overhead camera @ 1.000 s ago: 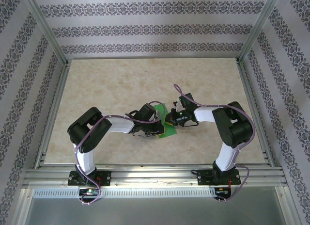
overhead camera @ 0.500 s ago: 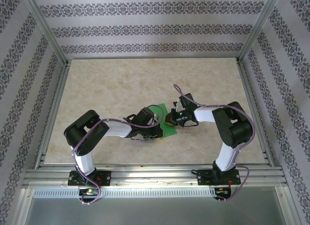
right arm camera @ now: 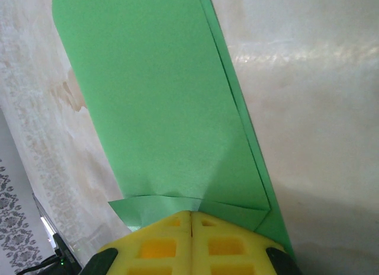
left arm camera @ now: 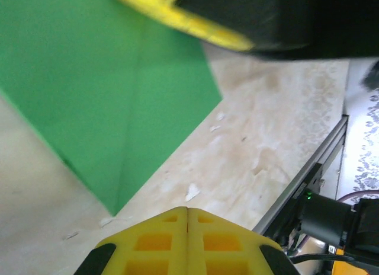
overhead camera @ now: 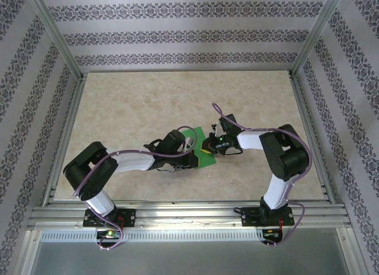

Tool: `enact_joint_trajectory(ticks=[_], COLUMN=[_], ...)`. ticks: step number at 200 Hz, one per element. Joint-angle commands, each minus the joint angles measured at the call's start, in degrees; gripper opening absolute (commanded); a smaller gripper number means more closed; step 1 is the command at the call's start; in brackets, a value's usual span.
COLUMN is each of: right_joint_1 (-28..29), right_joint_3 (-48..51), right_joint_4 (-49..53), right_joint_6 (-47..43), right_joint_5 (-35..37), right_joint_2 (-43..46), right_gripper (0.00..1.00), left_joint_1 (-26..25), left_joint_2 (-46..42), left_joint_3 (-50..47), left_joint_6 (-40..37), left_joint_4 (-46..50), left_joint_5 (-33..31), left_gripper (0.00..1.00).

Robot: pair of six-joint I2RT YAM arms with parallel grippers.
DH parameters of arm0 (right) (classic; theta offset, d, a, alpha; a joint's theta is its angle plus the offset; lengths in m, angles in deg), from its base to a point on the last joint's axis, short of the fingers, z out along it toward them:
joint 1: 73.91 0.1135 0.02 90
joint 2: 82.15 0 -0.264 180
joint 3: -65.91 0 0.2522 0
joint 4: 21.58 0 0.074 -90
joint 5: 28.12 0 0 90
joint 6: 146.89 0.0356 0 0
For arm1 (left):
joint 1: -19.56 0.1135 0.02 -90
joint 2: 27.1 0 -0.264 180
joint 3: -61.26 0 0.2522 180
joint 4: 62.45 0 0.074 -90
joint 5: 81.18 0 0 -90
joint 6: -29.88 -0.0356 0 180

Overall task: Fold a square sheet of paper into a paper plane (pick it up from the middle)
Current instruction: Fold the triangle a second time at the center of the table.

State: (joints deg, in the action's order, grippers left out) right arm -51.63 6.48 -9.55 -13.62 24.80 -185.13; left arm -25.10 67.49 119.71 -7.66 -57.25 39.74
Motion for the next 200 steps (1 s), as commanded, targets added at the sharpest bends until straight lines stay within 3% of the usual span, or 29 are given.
enact_joint_trajectory(ticks=[1,69,129,165,200], right_joint_1=[0.0,0.0,0.2,0.8,3.0], right_joint_3=[2.7,3.0,1.2,2.3,2.3], right_joint_4=[6.4,5.5,6.3,4.3,2.7], right_joint_6=[-0.4,0.4,-0.5,-1.0,-1.6], right_joint_5=[5.8,4.9,4.1,2.6,-1.3], right_joint_2=[-1.4,-1.3,2.2,7.3,6.2], right_gripper=[0.00,0.00,0.00,0.00,0.00], left_joint_1=[0.3,1.2,1.2,1.2,1.2], left_joint_2=[1.1,11.7,11.6,11.5,11.7], left_joint_3=[3.8,9.5,-0.7,-1.6,-0.9], left_joint_6=[-1.8,-4.3,-1.4,-2.3,-3.1], left_joint_4=[2.1,6.8,-0.3,-1.7,-1.6], left_joint_5=[-3.9,-6.3,-4.9,-3.4,-2.6], left_gripper=[0.00,0.00,0.00,0.00,0.00])
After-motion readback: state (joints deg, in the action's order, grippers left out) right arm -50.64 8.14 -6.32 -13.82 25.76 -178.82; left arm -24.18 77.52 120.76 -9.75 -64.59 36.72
